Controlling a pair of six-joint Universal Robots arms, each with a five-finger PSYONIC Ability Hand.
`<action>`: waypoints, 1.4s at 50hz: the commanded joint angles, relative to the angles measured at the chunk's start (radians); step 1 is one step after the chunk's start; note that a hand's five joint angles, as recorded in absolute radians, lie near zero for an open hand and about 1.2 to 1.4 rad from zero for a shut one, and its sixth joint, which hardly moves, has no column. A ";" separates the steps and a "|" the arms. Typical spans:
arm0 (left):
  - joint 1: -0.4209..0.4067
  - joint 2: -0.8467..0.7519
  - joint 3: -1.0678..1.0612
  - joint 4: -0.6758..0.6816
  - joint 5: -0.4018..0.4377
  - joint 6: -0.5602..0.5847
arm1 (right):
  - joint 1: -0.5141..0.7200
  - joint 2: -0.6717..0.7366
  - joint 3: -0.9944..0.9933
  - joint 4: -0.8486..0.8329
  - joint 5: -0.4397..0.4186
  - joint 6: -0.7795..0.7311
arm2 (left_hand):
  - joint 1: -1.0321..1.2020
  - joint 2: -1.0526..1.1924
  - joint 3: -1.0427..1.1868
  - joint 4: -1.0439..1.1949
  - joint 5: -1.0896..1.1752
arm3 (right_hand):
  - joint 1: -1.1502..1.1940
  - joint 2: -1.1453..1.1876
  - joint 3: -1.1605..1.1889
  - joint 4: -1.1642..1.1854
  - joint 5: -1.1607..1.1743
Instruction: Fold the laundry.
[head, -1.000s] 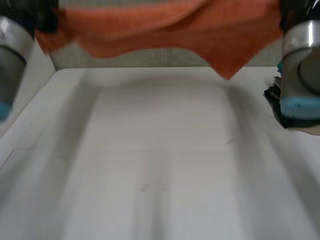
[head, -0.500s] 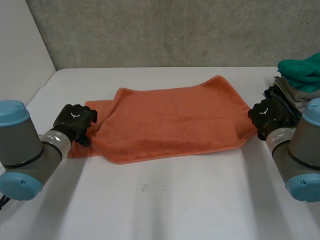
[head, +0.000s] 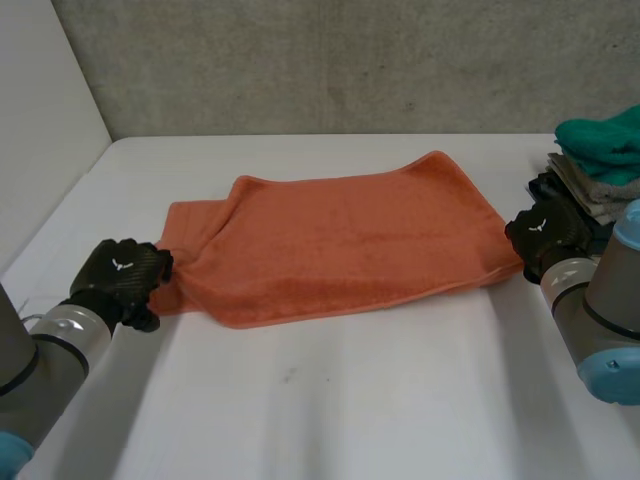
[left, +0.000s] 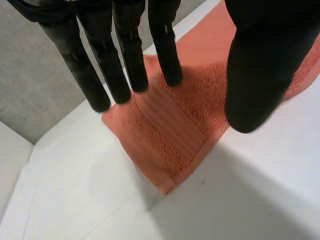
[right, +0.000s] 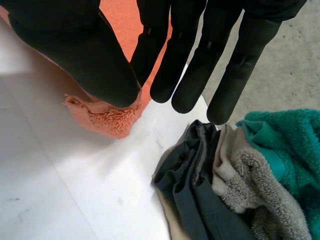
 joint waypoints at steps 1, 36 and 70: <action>0.012 -0.173 0.132 0.001 0.000 0.065 | 0.003 0.004 0.008 0.000 -0.001 0.000 | -0.142 -0.142 -0.143 -0.146 -0.148 | 0.269 0.218 0.202 0.196 0.221; -0.030 -0.543 0.573 -0.019 -0.004 0.228 | -0.003 0.037 0.005 -0.010 0.008 -0.017 | 0.175 0.175 0.174 0.171 0.169 | 0.269 0.218 0.202 0.196 0.221; -0.117 -0.692 0.845 -0.151 0.025 0.185 | -0.003 0.068 -0.007 -0.008 0.010 -0.032 | 0.016 0.016 0.015 0.012 0.011 | 0.269 0.218 0.202 0.196 0.221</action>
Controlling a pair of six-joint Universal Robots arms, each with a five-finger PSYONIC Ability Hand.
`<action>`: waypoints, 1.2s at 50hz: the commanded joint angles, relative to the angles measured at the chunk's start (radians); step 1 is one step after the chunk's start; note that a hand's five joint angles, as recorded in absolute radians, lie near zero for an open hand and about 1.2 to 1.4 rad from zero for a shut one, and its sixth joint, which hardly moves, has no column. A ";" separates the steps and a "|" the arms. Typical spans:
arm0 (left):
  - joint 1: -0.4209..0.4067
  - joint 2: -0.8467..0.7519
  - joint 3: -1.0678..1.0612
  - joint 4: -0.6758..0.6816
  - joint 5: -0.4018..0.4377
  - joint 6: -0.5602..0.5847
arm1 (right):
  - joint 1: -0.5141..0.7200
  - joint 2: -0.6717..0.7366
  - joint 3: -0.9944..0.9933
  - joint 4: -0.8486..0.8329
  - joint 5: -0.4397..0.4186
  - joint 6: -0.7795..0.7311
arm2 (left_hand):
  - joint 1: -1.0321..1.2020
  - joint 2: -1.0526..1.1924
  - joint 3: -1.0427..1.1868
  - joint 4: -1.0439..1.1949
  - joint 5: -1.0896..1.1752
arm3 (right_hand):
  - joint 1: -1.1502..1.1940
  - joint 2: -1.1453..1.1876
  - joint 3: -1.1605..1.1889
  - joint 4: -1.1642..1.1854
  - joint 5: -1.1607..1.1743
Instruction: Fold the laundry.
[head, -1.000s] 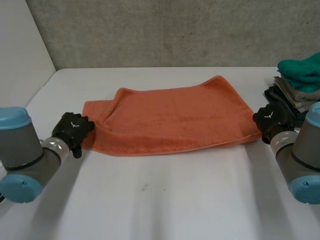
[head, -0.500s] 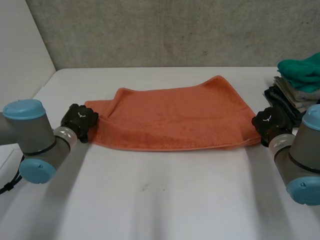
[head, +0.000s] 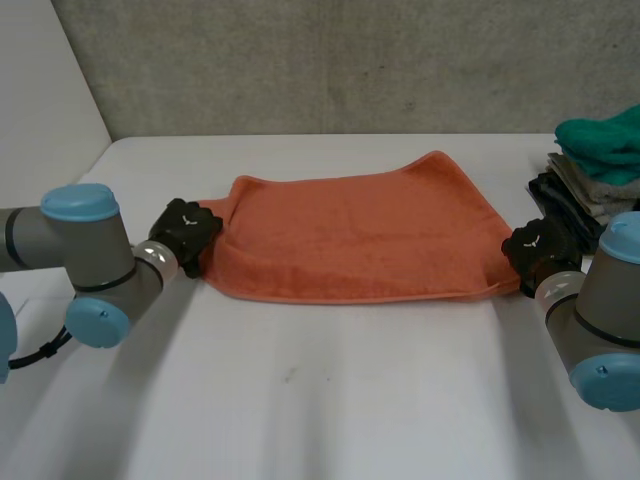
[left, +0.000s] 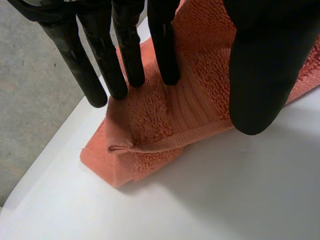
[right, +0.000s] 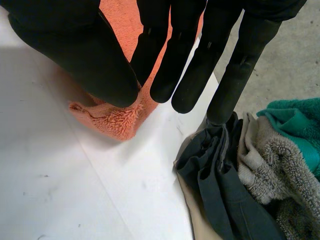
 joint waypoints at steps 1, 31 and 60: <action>-0.027 -0.039 0.062 -0.018 -0.001 -0.013 | 0.000 0.005 -0.003 -0.001 0.000 -0.002 | 0.062 0.092 0.088 0.095 0.100 | 0.269 0.218 0.202 0.196 0.221; 0.021 0.623 -0.347 -0.178 -0.137 -0.050 | -0.025 -0.195 -0.037 0.335 0.007 -0.111 | 0.801 0.831 0.827 0.835 0.839 | 0.269 0.218 0.202 0.196 0.221; 0.036 0.716 -0.595 -0.163 -0.142 0.108 | -0.014 -0.226 -0.130 0.538 0.033 -0.188 | 0.801 0.831 0.827 0.835 0.839 | 0.269 0.218 0.202 0.196 0.221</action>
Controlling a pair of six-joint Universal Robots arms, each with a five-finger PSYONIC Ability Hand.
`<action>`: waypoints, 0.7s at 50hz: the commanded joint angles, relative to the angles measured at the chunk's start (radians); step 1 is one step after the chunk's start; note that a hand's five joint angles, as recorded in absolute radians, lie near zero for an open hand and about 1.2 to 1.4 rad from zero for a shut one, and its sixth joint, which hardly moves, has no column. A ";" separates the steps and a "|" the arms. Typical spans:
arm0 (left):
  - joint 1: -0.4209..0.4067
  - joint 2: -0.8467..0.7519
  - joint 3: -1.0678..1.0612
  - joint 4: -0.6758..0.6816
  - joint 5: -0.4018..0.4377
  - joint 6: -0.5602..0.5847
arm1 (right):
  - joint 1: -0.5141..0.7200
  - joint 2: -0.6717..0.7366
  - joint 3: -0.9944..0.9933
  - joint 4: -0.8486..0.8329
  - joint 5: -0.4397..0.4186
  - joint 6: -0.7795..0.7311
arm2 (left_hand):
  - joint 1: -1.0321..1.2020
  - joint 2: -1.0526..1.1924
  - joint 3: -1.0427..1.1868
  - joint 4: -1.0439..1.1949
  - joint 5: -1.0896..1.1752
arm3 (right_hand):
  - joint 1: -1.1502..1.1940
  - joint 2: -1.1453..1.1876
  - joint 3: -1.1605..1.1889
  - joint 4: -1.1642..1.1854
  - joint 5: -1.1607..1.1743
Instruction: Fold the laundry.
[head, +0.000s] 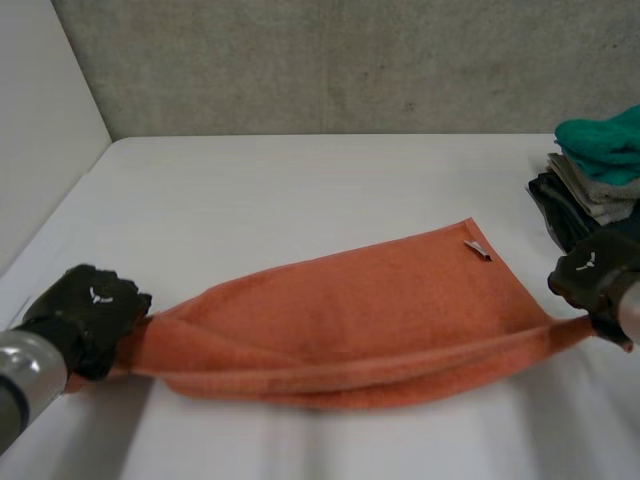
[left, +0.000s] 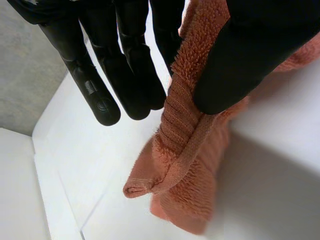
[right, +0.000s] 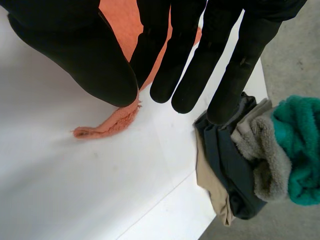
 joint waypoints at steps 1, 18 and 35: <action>-0.004 -0.260 0.200 0.222 -0.012 -0.003 | 0.011 0.261 -0.220 -0.210 0.048 0.052 | 0.290 0.199 0.204 0.199 0.258 | 0.269 0.218 0.202 0.196 0.221; -0.107 -0.534 1.170 0.467 -0.087 -0.179 | 0.065 0.313 -0.760 -0.914 0.103 0.210 | 0.290 0.199 0.204 0.199 0.258 | 0.269 0.218 0.202 0.196 0.221; -0.090 -0.563 0.684 0.492 -0.088 -0.267 | 0.125 0.381 -0.423 -0.775 0.065 0.222 | 0.290 0.199 0.204 0.199 0.258 | 0.269 0.218 0.202 0.196 0.221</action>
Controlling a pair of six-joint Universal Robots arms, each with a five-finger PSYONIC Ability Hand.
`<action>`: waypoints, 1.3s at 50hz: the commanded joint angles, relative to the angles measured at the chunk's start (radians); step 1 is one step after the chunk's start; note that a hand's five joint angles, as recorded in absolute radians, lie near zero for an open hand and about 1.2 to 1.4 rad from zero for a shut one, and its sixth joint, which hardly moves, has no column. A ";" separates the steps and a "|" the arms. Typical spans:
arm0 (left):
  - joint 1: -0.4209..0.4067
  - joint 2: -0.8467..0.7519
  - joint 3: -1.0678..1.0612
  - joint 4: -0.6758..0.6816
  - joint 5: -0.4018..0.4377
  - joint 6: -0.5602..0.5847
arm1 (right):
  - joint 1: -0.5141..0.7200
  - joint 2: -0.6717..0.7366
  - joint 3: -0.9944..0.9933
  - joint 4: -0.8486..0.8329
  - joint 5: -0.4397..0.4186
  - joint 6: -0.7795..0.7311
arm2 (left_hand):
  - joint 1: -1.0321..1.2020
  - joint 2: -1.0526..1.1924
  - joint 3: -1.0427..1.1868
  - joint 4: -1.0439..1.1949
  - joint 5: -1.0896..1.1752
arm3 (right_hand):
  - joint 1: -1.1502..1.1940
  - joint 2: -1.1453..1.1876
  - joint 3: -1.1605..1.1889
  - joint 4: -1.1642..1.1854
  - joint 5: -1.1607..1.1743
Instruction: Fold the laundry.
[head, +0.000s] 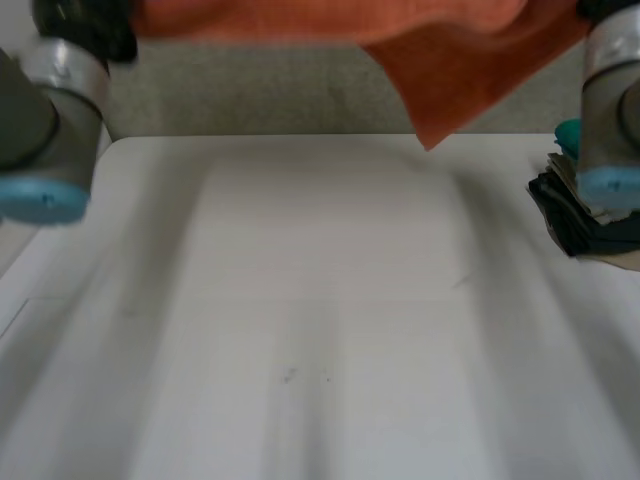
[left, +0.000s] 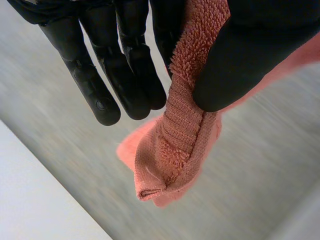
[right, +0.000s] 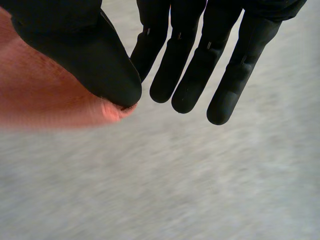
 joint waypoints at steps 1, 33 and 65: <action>0.010 -0.076 -0.225 0.001 0.004 0.001 | 0.001 0.080 0.182 0.076 -0.038 0.008 | 0.290 0.198 0.203 0.194 0.239 | 0.269 0.209 0.202 0.196 0.205; 0.196 -0.050 -0.585 -0.067 0.245 0.005 | -0.039 0.140 0.495 0.187 -0.098 0.063 | -0.217 -0.310 -0.305 -0.313 -0.269 | 0.269 0.209 0.202 0.196 0.205; 0.217 0.042 -0.627 -0.044 0.339 0.001 | -0.045 0.063 0.552 0.219 -0.089 0.049 | 0.290 0.198 0.203 0.194 0.239 | 0.269 0.209 0.202 0.196 0.205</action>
